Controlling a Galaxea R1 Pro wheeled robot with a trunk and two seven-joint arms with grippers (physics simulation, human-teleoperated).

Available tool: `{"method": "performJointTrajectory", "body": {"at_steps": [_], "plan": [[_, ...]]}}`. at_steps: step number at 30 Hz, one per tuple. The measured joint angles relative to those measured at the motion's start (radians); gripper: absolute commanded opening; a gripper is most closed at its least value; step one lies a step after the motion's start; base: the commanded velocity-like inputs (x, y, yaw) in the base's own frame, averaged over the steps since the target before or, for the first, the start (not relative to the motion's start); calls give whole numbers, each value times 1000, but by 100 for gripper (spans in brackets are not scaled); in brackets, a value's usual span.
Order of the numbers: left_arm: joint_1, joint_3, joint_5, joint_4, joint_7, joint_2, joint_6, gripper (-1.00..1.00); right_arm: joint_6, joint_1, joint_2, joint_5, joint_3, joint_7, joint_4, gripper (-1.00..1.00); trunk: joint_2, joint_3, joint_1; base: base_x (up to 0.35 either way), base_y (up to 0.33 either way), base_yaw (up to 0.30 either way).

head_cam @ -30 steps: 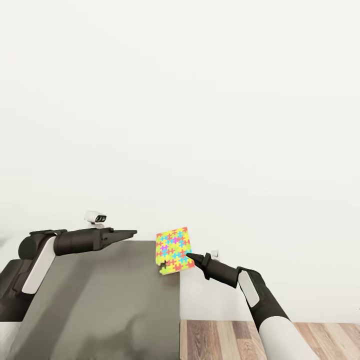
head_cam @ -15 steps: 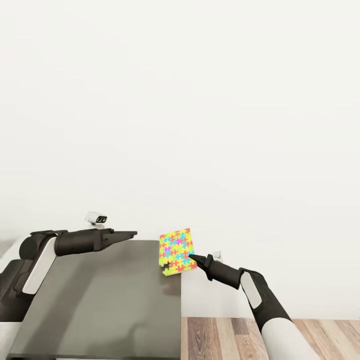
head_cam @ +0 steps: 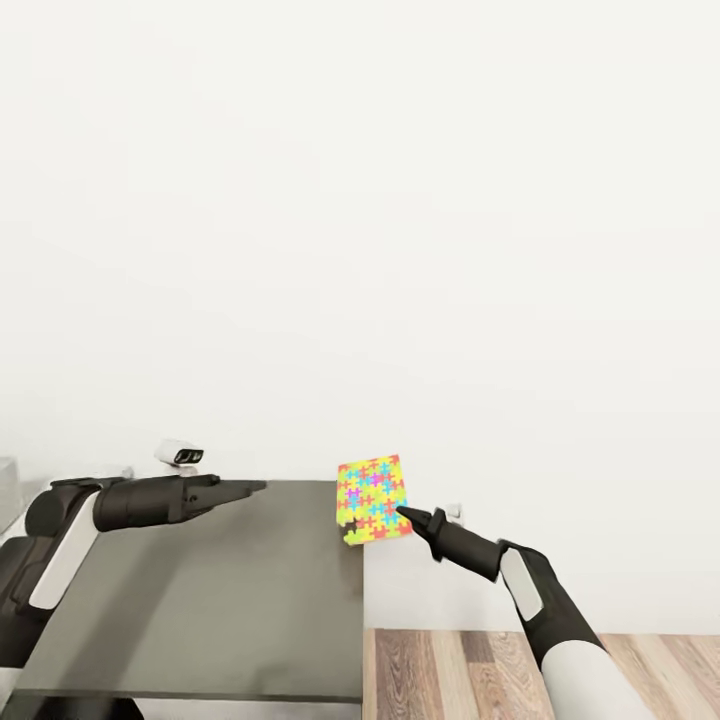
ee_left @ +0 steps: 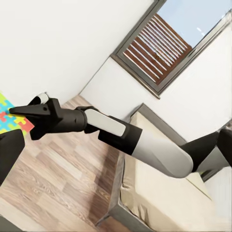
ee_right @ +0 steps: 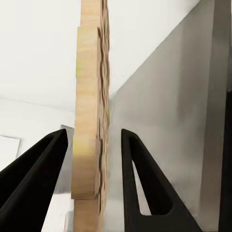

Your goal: Put all the toys in the child's room - the three board games (two on the bed and one on the table), the two jigsaw puzzles on the table, and the tennis ball on the table - inside the toy box on the table in the child's room.

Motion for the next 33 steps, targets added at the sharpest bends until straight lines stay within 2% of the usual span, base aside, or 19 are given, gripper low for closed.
{"method": "performJointTrajectory", "body": {"at_steps": [7, 18, 24, 33], "plan": [[2, 4, -3, -1, -13, 0, 0, 100, -5, 4, -4, 3, -32, 44, 1, -100, 49, 22, -27, -7, 1, 0], [0, 8, -2, -1, -14, 3, 0, 100, -4, 5, -5, 2, -42, 48, 1, -100, 126, 56, -69, 0, 0, 0], [-1, 9, -1, 0, -14, 32, 0, 100, -4, 5, -4, 1, -74, 49, 1, -100, 168, 75, -92, 0, 0, 0], [-1, 8, -2, 0, -14, 35, 0, 100, -51, 6, -2, 1, -80, 50, 1, -100, 231, 103, -126, -130, 0, 0]]}}
